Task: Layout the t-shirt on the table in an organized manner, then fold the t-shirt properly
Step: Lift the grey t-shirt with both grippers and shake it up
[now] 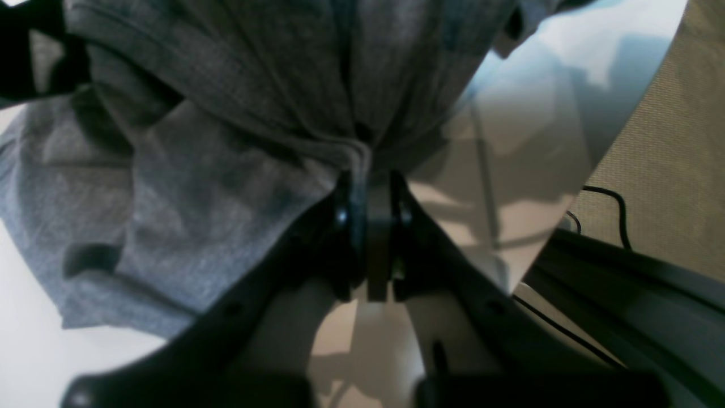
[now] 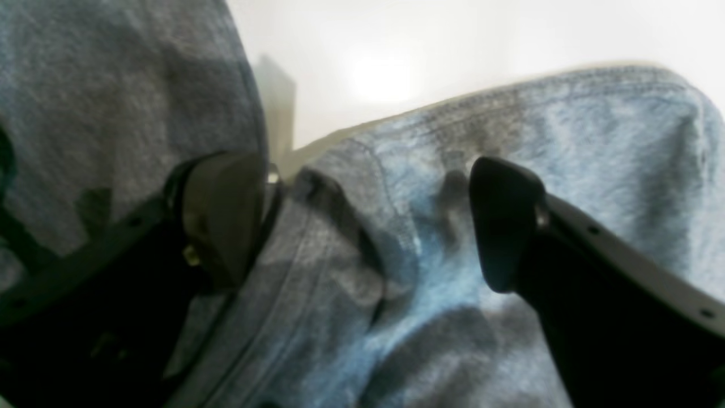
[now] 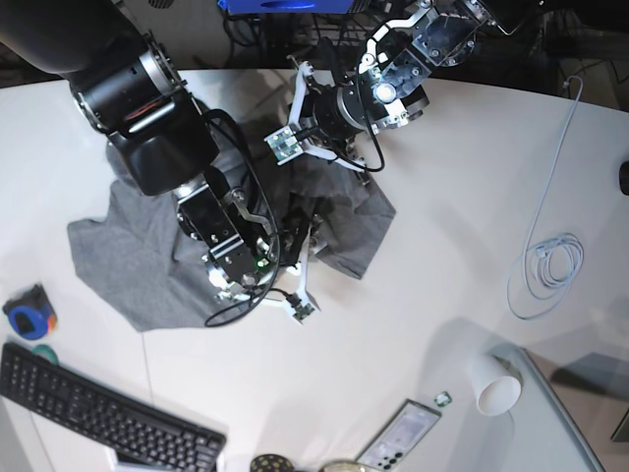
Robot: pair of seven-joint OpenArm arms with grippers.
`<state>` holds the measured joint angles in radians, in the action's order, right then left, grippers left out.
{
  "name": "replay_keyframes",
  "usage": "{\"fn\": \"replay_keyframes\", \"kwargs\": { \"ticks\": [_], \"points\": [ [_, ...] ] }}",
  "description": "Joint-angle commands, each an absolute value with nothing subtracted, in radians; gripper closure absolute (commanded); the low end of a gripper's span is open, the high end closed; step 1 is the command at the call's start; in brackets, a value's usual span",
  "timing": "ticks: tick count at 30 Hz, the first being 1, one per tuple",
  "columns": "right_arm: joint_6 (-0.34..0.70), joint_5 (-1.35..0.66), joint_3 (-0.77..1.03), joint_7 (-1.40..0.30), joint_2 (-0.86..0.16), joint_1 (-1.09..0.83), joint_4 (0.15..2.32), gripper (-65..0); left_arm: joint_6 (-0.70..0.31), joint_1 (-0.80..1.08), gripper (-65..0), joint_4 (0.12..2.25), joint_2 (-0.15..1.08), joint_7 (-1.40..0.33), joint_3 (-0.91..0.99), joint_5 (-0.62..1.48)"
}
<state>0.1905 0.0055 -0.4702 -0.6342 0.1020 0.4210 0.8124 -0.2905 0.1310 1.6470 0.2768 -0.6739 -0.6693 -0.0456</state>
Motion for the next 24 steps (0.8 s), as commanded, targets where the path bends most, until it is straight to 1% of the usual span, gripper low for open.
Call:
{"fn": "replay_keyframes", "kwargs": {
  "ticks": [1, 3, 5, 6, 9, 11, 14, 20, 24],
  "points": [
    [0.182, 0.005, -0.466, -0.615, 0.108, 0.455, 0.826, -43.7, -0.289, 0.128, 0.0, 1.662, 0.275, -0.661, -0.665, -0.042],
    [0.182, 0.005, -0.464, -0.615, 0.105, 0.455, 0.829, -27.0, -0.289, 0.13, 0.0, 1.661, 0.277, -0.661, -0.665, -0.042],
    [0.182, 0.005, -0.464, -0.615, 0.105, 0.455, 0.839, -7.7, -0.289, 0.13, 0.0, 1.661, 0.277, -0.661, -0.665, -0.042],
    [0.182, 0.005, -0.463, -0.618, 0.105, 0.455, 0.846, 0.0, -0.289, 0.13, 0.0, 1.655, 0.278, -0.661, -0.665, -0.042],
    [0.182, 0.005, -0.463, -0.621, 0.105, 0.455, 0.889, -1.8, -0.289, 0.13, 0.0, 1.627, 0.282, -0.661, -0.662, -0.042],
    [0.182, 0.005, -0.463, -0.631, 0.105, 0.455, 0.921, 0.0, -0.289, 0.131, 0.0, 1.615, 0.286, -0.661, -0.661, -0.042],
    [0.185, 0.005, -0.466, -0.662, 0.107, 0.469, 0.969, 0.0, -0.289, 0.143, 0.0, 1.615, 0.302, -0.661, -0.613, -0.036],
    [0.191, 0.004, -0.469, -0.665, 0.105, 0.544, 1.009, 0.0, -0.289, 0.186, 0.0, 1.67, 0.303, -0.659, -0.326, -0.041],
    [0.202, 0.004, -0.47, -0.673, 0.096, 0.638, 1.009, 0.0, -0.292, 0.199, 0.0, 1.704, 0.306, -0.659, -0.134, -0.042]
  ]
}}
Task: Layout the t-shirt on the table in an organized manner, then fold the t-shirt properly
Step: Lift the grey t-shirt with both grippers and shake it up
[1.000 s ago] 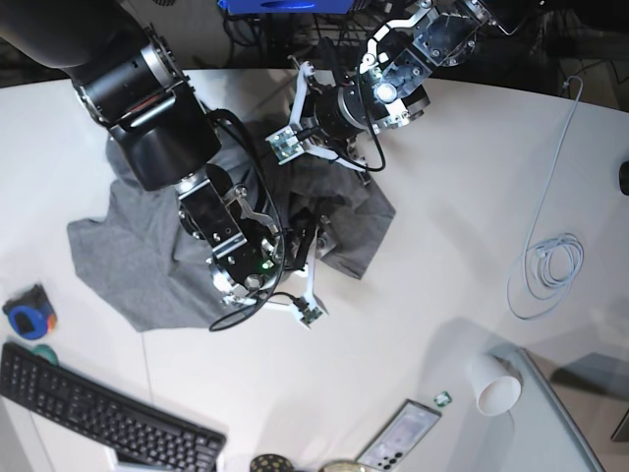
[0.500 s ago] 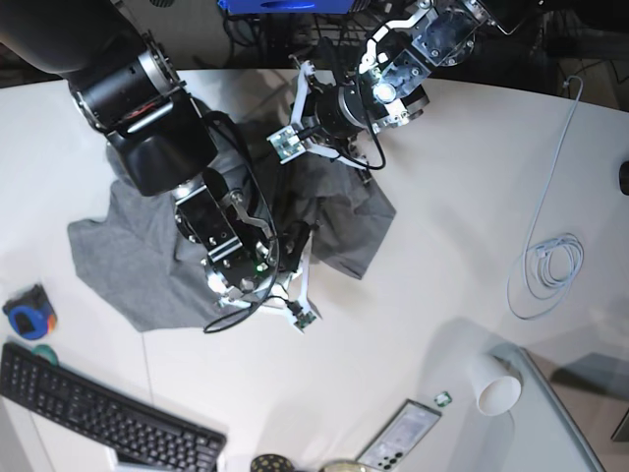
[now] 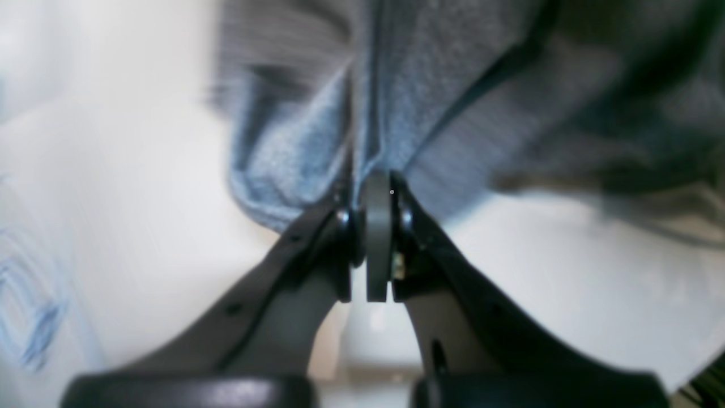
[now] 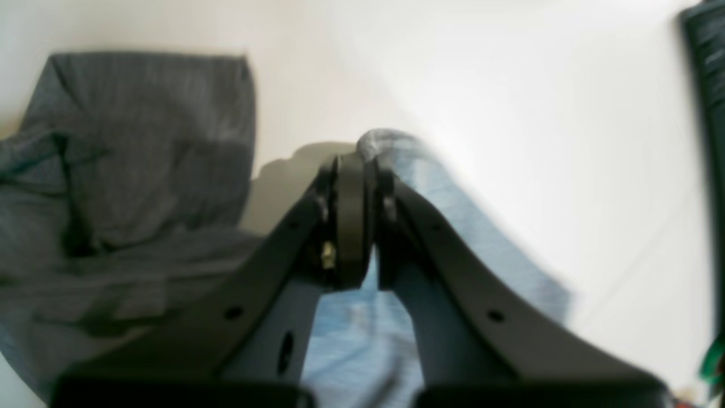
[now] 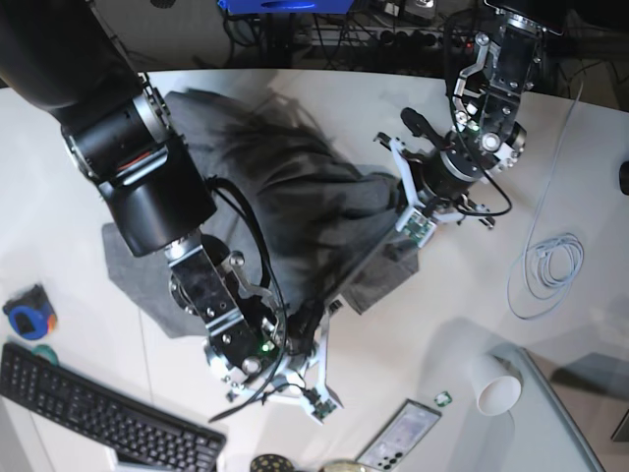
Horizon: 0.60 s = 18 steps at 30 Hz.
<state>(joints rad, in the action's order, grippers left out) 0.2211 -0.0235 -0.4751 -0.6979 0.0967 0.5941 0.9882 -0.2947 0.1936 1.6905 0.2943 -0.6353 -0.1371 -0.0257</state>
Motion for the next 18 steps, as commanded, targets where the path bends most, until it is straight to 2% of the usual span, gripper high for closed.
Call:
{"fn": "replay_keyframes", "kwargs": {
  "ticks": [1, 4, 8, 13, 18],
  "points": [
    [0.22, 0.004, -0.47, -0.684, 0.101, 0.664, 1.009, 0.0, -0.292, 0.199, 0.0, 1.713, 0.306, -0.659, -0.093, -0.042],
    [0.278, 0.004, -0.469, -0.7, 0.114, 0.734, 1.009, 0.0, -0.292, 0.189, 0.0, 1.758, 0.306, -0.664, 0.001, -0.042],
    [0.283, 0.004, -0.469, -0.714, 0.122, 0.822, 1.009, 0.0, -0.294, 0.162, 0.0, 1.853, 0.306, -0.667, 0.094, -0.041],
    [0.285, 0.004, -0.469, -0.757, 0.116, 0.941, 1.01, 0.0, -0.294, 0.133, 0.0, 1.971, 0.306, -0.667, 0.114, -0.036],
    [0.285, 0.004, -0.469, -0.78, 0.044, 1.02, 1.082, 0.0, -0.312, 0.076, 0.0, 1.988, 0.3, -0.667, 0.113, -0.036]
  ]
}}
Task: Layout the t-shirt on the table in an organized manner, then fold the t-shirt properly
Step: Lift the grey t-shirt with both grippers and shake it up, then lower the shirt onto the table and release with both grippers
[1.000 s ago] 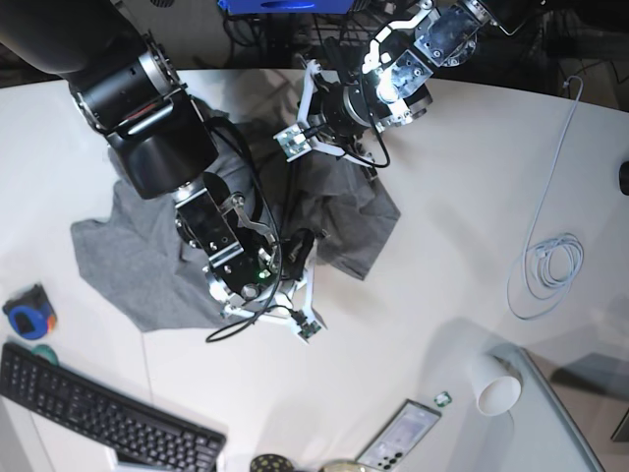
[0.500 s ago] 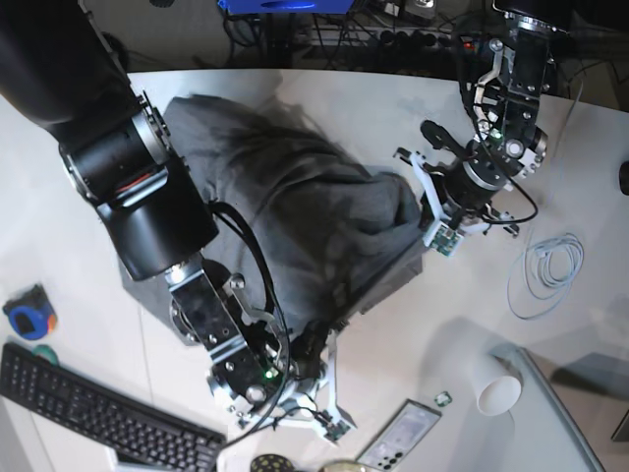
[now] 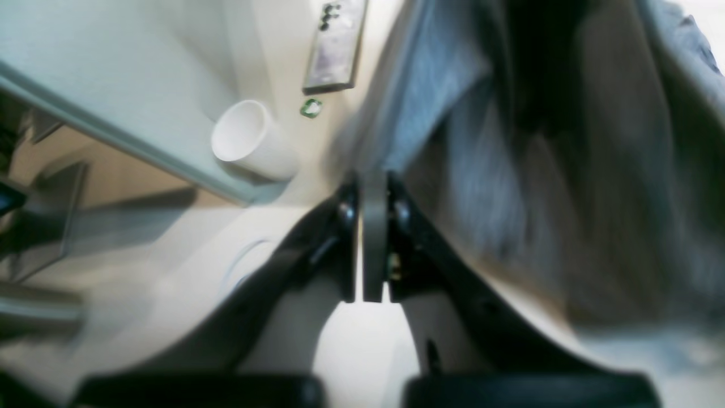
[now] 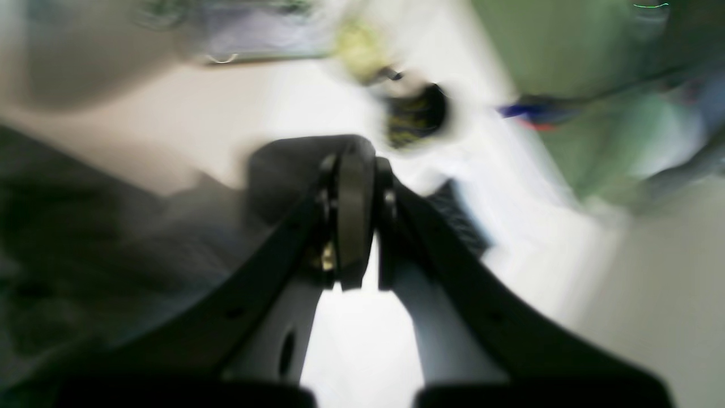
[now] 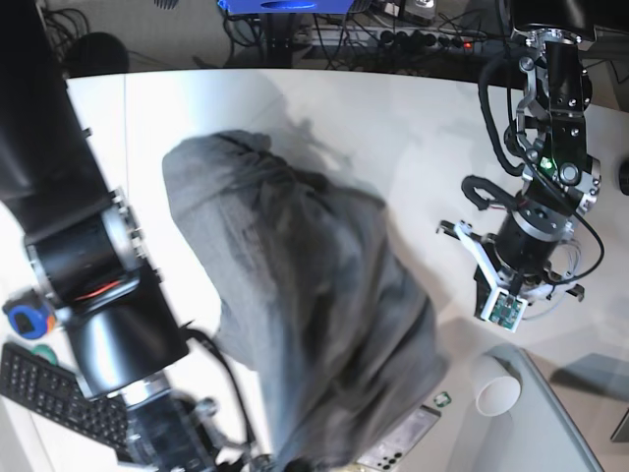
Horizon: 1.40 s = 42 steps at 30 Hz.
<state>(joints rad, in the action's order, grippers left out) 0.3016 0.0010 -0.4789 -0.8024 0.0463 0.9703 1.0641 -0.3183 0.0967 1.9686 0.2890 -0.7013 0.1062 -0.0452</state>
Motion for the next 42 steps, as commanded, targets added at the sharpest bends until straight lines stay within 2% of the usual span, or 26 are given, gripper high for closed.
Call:
{"fn": "replay_keyframes", "kwargs": {
  "ticks": [1, 9, 17, 22, 32, 37, 42],
  "points": [
    [0.285, 0.004, -0.469, -0.785, 0.03, 1.03, 1.102, 0.0, -0.325, 0.059, 0.0, 1.986, 0.3, -0.667, 0.117, -0.036],
    [0.285, 0.002, -0.469, -0.869, -0.054, 1.056, 1.204, 0.0, -0.343, -0.035, 0.0, 1.983, 0.302, -0.667, 0.096, -0.036],
    [0.285, 0.004, -0.463, -0.903, -0.097, 0.831, 1.343, 0.0, -0.341, -0.008, 0.0, 1.89, 0.262, -0.661, -0.137, -0.042],
    [0.285, 0.005, -0.463, -0.897, -0.097, 0.756, 1.397, 0.0, -0.338, -0.07, 0.0, 1.679, 0.174, -0.653, -0.271, -0.044],
    [0.285, 0.005, -0.461, -0.898, -0.174, 0.704, 1.557, 0.0, -0.335, -0.302, 0.0, 1.018, -0.005, -0.427, -0.473, -0.044],
    [0.288, 0.001, -0.384, -0.895, -0.271, 0.584, 1.725, 0.0, -0.225, -0.395, 0.0, 0.756, -0.027, -0.278, -0.49, -0.044],
    [0.446, 0.002, -0.173, -0.895, -0.302, 0.401, 1.886, 0.0, -0.176, -0.45, 0.0, 0.644, -0.033, -0.219, -0.489, -0.044]
  ]
}}
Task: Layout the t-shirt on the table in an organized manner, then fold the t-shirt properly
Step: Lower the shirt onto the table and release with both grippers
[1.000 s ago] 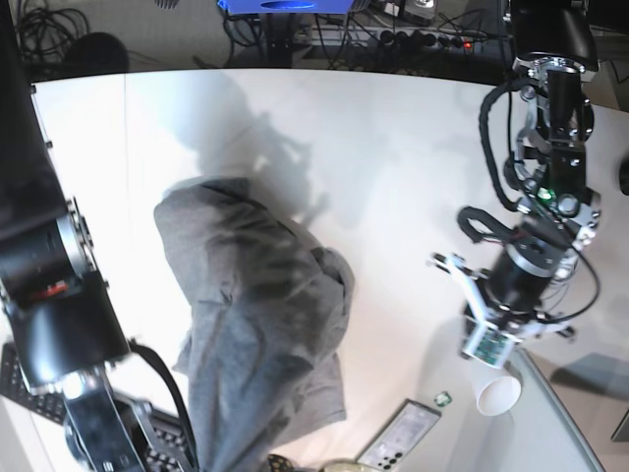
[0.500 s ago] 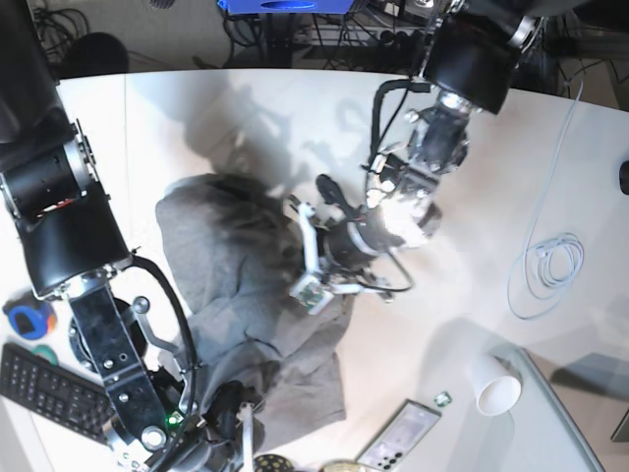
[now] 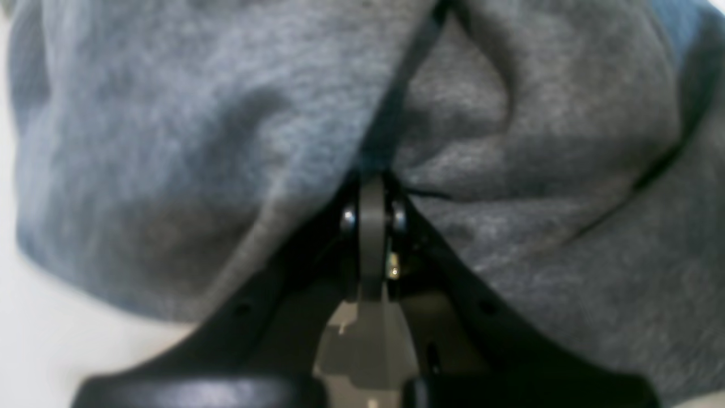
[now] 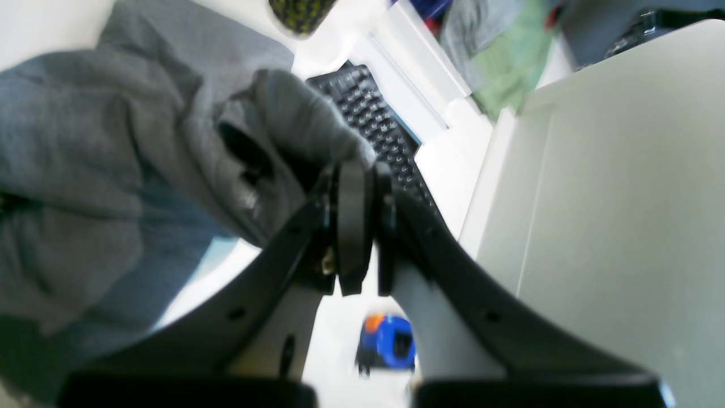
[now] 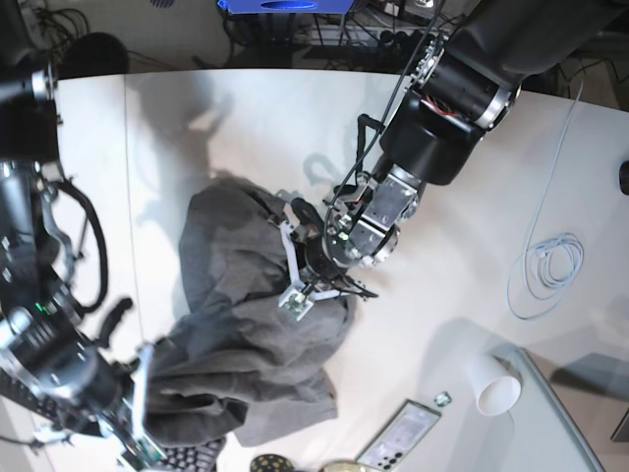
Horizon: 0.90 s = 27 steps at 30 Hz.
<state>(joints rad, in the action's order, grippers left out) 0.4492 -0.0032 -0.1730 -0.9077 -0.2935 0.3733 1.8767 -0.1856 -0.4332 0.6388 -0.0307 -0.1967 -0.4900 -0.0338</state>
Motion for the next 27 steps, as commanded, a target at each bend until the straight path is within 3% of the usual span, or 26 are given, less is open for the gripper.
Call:
{"fn": "replay_keyframes", "kwargs": {
  "ticks": [1, 7, 12, 21, 23, 27],
  "points": [
    [0.466, 0.004, -0.128, -0.895, -0.3, 0.358, 1.905, 0.0, -0.174, -0.452, 0.0, 0.644, -0.033, -0.22, -0.489, -0.044],
    [0.486, -0.001, 0.085, -0.886, -0.292, 0.124, 1.893, 0.0, -0.174, -0.397, 0.0, 0.743, -0.004, -0.222, -0.492, -0.044],
    [0.486, 0.004, 0.24, -0.753, -0.239, -0.012, 1.75, 0.0, -0.174, -0.309, 0.0, 0.897, 0.047, -0.223, -0.483, -0.042],
    [0.478, 0.004, 0.481, -0.674, -0.189, 0.062, 1.33, -0.3, -0.174, -0.209, 0.0, 1.234, 0.154, -0.386, -0.481, -0.041],
    [0.478, 0.005, 0.484, -0.705, -0.194, 0.087, 1.277, -5.3, -0.173, -0.206, 0.0, 1.274, 0.16, -0.397, -0.481, -0.041],
    [0.486, 0.005, 0.483, -0.763, -0.188, 0.081, 1.369, -30.2, -0.171, -0.197, 0.0, 1.285, 0.177, -0.41, -0.479, -0.041]
  ]
}}
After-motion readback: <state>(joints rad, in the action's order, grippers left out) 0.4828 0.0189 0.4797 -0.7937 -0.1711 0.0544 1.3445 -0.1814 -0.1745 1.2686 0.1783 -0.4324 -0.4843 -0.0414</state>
